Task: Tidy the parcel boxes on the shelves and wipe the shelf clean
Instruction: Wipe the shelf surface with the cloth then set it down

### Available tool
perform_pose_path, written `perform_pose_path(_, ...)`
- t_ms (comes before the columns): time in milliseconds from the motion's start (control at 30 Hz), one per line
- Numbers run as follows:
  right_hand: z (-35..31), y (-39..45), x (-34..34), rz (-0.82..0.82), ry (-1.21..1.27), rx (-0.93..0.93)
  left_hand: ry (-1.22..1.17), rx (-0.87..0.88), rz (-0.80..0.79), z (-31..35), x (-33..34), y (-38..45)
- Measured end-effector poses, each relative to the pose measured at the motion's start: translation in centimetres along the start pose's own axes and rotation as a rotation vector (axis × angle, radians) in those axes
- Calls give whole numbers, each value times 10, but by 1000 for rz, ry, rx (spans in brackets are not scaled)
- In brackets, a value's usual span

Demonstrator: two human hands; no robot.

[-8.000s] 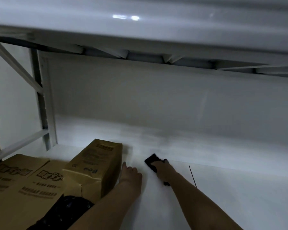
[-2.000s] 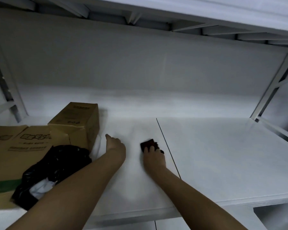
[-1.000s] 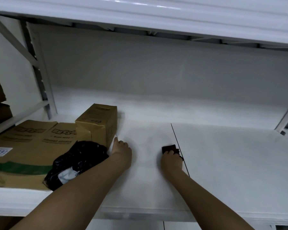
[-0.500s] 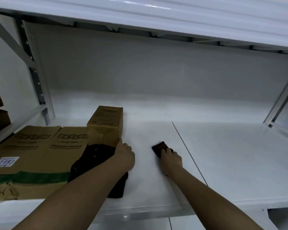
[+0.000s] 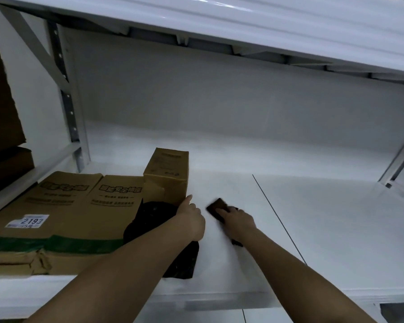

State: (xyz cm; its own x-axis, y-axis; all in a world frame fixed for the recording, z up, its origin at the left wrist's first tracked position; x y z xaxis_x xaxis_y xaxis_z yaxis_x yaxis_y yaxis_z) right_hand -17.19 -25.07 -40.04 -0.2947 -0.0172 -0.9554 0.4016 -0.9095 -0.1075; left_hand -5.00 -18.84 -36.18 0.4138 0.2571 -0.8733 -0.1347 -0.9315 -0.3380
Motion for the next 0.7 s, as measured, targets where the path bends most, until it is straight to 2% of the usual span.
perform_pose_path(67, -4, 0, -2, -20, 20, 150, -22, 2, 12, -2, 0, -1)
perform_pose_path(167, -31, 7, -9, -13, 53, 189, -77, 9, 21, -6, 1, -5)
perform_pose_path(233, -50, 13, -13, 33, 78, 77, -82, 14, 27, -8, 1, -8)
perform_pose_path(333, -65, 16, -10, 52, 102, -198, -54, 27, 44, -9, -2, -14)
perform_pose_path(400, -56, 16, -6, 102, 55, -261, -48, 38, 55, -10, -4, -18)
perform_pose_path(467, -40, 19, -2, 120, -1, -176, -48, 40, 62, -11, -5, -21)
perform_pose_path(567, -34, 21, -4, 54, 57, 46, -40, 34, 73, -12, -5, -25)
perform_pose_path(633, -47, 25, -6, 53, 116, 59, -19, 32, 88, -12, -5, -28)
perform_pose_path(700, -61, 28, -4, 86, 145, -46, 16, 36, 110, -11, -7, -32)
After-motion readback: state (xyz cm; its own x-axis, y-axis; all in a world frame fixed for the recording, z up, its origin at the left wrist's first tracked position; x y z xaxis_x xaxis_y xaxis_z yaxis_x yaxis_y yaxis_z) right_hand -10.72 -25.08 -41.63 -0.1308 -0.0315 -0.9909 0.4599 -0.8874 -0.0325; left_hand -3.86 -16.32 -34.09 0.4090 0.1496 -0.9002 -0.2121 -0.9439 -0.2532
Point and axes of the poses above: each hand's wrist, its own y-axis towards the middle knuckle, its own x-axis out of the palm, z = x × y, the point moved 4 cm from there along y, towards the middle knuckle, and after that the axes turned 11 degrees about -y, right-handed, at the moved point
